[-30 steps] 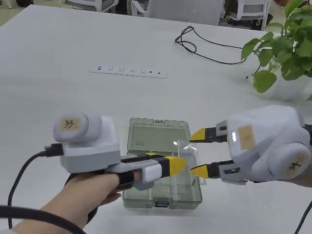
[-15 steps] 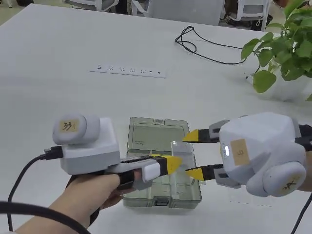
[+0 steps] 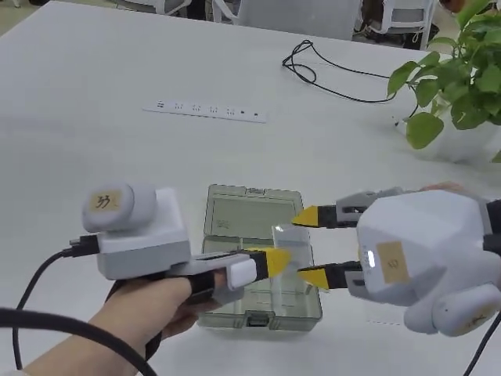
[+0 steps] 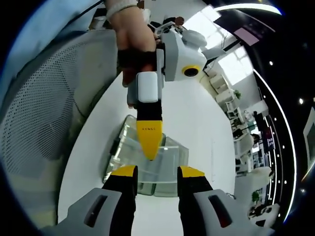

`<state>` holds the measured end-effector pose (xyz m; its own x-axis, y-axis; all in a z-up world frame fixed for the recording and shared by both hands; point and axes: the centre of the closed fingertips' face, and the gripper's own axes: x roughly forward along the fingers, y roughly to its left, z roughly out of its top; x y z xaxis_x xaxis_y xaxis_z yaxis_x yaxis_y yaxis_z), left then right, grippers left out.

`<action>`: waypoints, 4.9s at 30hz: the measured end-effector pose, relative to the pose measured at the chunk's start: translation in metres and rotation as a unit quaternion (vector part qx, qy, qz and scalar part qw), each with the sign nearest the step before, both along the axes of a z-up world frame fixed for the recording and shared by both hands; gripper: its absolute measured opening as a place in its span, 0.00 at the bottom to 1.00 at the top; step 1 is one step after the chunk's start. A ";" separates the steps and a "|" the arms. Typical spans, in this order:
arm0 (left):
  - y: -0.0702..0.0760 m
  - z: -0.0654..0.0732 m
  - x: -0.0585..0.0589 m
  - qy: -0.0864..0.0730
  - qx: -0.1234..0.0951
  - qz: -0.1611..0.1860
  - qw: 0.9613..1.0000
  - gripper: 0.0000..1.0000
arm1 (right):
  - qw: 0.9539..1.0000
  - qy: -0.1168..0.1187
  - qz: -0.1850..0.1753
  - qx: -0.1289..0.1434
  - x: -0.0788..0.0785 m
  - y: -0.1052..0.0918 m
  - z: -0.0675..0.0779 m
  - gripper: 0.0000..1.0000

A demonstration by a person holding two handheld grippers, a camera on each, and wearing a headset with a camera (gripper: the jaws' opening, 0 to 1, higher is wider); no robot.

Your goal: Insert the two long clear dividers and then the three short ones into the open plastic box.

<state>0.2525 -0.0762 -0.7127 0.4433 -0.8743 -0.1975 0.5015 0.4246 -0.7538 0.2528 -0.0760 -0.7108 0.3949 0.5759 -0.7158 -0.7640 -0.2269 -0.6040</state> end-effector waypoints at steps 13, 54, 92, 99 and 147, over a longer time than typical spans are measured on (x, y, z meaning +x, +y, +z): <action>0.006 -0.013 -0.010 -0.078 0.080 -0.060 0.992 0.00 | 0.990 0.113 -0.051 0.071 0.003 0.005 0.022 0.39; 0.006 -0.013 -0.048 -0.298 0.170 -0.236 0.909 0.00 | 0.940 0.332 -0.006 -0.083 -0.048 0.004 -0.006 0.03; 0.071 -0.033 -0.015 -0.245 0.264 -0.115 0.926 0.47 | 0.948 0.296 -0.062 -0.099 -0.015 0.036 -0.007 0.02; 0.087 -0.043 -0.011 -0.221 0.290 -0.083 0.927 0.77 | 0.946 0.301 -0.079 -0.088 -0.001 0.050 -0.014 0.02; 0.100 -0.061 -0.016 -0.176 0.292 -0.063 0.938 0.95 | 0.935 0.325 -0.122 -0.077 0.019 0.068 -0.041 0.02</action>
<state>0.2366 0.0243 -0.7741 0.4708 -0.7123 -0.5207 0.7500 0.6339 -0.1890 0.2721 -0.0078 -0.7520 -0.0458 0.3953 -0.9174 -0.9985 -0.0445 0.0306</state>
